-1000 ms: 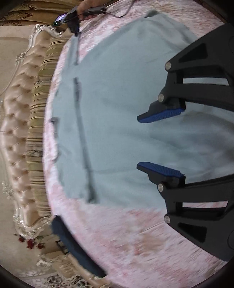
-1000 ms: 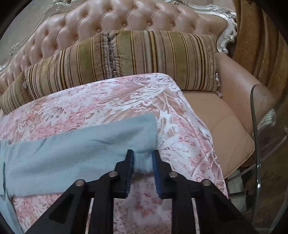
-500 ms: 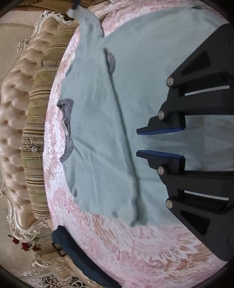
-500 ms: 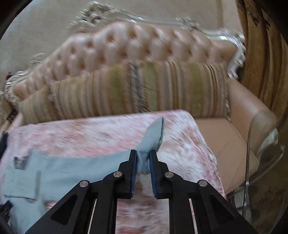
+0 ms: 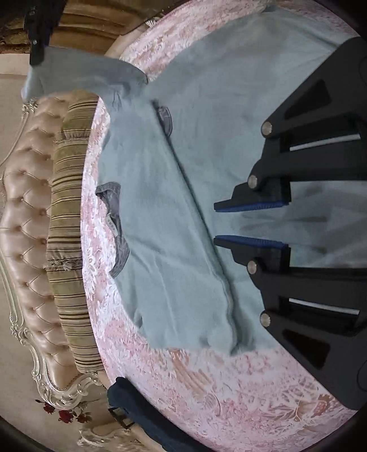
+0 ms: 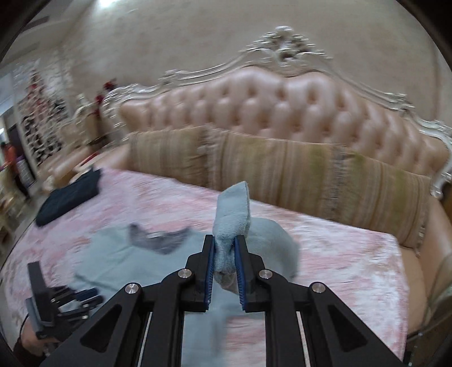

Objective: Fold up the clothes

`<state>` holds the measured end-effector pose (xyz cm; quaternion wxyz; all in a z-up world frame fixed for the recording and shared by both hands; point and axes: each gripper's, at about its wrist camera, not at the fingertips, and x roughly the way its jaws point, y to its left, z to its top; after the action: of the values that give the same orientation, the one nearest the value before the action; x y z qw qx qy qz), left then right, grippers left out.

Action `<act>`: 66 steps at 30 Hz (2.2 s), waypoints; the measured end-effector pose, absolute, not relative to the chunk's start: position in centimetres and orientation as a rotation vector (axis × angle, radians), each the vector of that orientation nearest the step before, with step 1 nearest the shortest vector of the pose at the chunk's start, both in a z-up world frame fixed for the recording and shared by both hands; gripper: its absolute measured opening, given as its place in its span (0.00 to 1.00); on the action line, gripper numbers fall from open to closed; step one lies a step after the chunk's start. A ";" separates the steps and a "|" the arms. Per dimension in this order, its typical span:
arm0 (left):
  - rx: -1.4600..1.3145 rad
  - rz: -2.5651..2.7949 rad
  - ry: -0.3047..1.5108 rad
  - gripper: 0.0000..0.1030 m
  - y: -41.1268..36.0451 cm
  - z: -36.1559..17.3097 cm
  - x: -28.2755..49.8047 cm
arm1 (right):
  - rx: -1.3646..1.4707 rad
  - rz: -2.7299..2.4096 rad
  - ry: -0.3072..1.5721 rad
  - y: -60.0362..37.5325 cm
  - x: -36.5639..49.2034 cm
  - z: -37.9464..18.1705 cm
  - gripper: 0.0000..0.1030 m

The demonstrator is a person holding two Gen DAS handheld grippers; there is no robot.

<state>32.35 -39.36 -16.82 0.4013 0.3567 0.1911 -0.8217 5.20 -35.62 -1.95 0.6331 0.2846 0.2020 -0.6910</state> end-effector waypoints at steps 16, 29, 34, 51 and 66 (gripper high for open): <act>0.860 -2.108 0.653 0.19 -40.4 -18.2 36.6 | 0.759 -1.329 0.487 -42.4 17.5 -7.8 0.14; 0.848 -2.119 0.686 0.19 -40.7 -18.4 36.9 | 0.842 -1.433 0.586 -44.0 17.6 -15.6 0.43; 0.830 -2.127 0.661 0.20 -40.5 -17.9 36.9 | 0.810 -1.466 0.521 -39.4 14.4 -14.7 0.46; 1.076 -2.117 0.168 0.63 -40.1 -16.6 23.9 | 0.811 -1.698 0.428 -33.8 4.8 -16.8 0.73; 0.919 -2.001 0.483 0.63 -42.7 -16.5 29.0 | 0.851 -1.689 0.454 -34.8 4.2 -18.1 0.73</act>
<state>28.98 -42.70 -16.55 0.4292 0.3681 0.1934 -0.8018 4.23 -34.81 -18.06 0.5633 0.3616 0.1930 -0.7174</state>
